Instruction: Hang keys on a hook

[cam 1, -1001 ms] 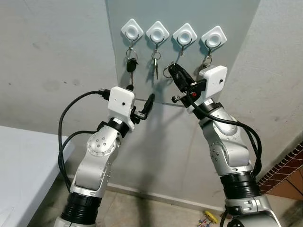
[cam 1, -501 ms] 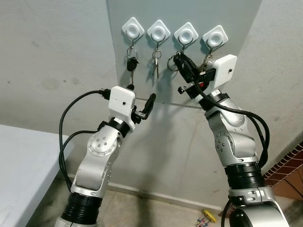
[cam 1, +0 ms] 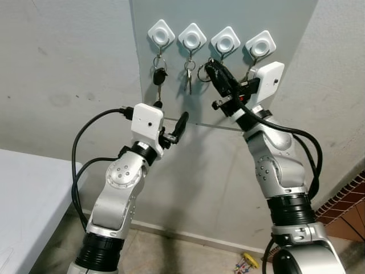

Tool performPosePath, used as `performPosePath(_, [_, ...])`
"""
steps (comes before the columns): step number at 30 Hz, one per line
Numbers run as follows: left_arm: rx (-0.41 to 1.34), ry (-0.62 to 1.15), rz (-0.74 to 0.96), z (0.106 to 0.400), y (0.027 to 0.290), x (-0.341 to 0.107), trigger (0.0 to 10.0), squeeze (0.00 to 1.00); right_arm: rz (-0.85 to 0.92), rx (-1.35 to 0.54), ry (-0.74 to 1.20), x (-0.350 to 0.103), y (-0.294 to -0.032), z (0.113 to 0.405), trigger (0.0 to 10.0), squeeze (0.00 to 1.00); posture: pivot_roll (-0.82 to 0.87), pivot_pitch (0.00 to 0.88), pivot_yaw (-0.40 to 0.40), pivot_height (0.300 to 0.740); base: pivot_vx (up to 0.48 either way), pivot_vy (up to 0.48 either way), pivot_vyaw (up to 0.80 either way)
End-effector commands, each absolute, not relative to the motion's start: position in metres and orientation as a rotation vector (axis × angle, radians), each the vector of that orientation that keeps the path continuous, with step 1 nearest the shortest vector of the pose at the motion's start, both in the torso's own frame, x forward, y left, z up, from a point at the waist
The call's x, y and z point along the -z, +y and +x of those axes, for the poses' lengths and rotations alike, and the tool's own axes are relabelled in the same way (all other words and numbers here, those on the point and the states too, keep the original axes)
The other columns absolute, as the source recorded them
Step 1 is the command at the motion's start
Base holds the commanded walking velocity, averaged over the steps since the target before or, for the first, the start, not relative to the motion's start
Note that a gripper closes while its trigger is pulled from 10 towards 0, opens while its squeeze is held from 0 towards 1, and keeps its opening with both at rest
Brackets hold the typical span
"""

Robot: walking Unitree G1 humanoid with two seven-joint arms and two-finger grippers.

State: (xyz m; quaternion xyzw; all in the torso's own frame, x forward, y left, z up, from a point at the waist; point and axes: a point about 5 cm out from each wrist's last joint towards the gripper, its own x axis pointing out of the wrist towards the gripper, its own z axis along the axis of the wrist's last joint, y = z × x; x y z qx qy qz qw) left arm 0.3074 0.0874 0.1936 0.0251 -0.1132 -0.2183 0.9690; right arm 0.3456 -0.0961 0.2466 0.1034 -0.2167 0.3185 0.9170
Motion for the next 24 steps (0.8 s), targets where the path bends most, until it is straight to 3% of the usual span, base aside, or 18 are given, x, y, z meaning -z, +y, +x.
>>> performPosePath(1, [0.440, -0.237, 0.052, 0.306, 0.088, -0.197, 10.0, 0.00, 0.261, -0.646, -0.423, -0.243, -0.100, 0.346, 10.0, 0.00, -0.10, 0.000, -0.032, 0.740, 0.000, 0.000, 0.00])
performPosePath(9, [0.444, -0.238, 0.053, 0.306, 0.088, -0.198, 10.0, 0.00, 0.467, -0.636, -0.419, -0.250, -0.109, 0.345, 10.0, 0.00, -0.11, 0.000, -0.029, 0.740, 0.000, 0.000, 0.00])
performPosePath(24, [0.472, -0.247, 0.063, 0.304, 0.085, -0.201, 10.0, 0.00, 0.516, -0.648, -0.429, -0.257, -0.114, 0.341, 10.0, 0.00, -0.11, 0.000, -0.021, 0.740, 0.000, 0.000, 0.00])
